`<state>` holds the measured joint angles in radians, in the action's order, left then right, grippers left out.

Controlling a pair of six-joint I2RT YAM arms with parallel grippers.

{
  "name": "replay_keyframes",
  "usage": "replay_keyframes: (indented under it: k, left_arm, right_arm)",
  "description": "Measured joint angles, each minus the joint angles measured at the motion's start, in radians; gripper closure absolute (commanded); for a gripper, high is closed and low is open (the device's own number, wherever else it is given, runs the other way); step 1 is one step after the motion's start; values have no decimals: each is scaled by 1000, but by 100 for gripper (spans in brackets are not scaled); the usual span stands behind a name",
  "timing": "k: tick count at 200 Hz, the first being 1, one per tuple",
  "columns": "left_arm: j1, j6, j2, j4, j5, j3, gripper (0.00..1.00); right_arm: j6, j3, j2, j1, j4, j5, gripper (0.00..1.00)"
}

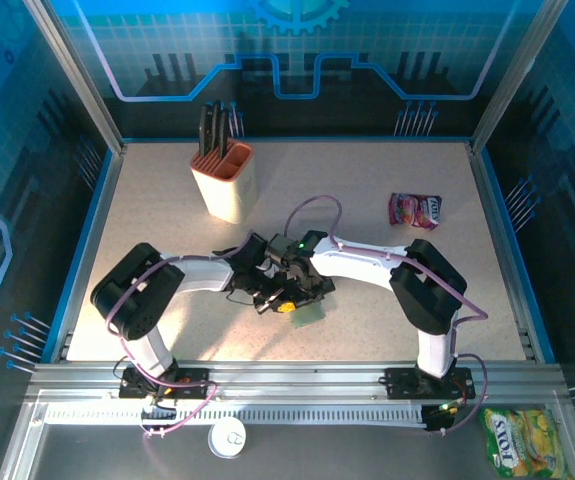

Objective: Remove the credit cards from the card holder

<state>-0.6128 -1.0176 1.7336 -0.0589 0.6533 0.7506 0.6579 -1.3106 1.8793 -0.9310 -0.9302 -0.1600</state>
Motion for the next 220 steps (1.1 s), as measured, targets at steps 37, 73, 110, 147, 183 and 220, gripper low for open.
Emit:
replay_keyframes:
  k: [37, 73, 110, 147, 183, 220]
  left_arm:
    - [23, 0, 42, 15, 72, 1, 100]
    - [28, -5, 72, 60, 117, 0, 100]
    - [29, -13, 89, 89, 142, 0, 100]
    - [23, -13, 102, 126, 150, 0, 100]
    - [22, -11, 106, 134, 153, 0, 100]
    - [22, -7, 106, 134, 154, 0, 100]
  right_arm:
    - [-19, -5, 4, -16, -11, -41, 100]
    - [-31, -5, 5, -26, -28, -100, 100]
    - [-34, 16, -11, -31, -20, -132, 100]
    - [-34, 23, -14, -31, -23, -171, 100]
    - [-33, 52, -21, -10, -96, -303, 100]
    - [-30, 82, -66, -2, -105, -337, 100]
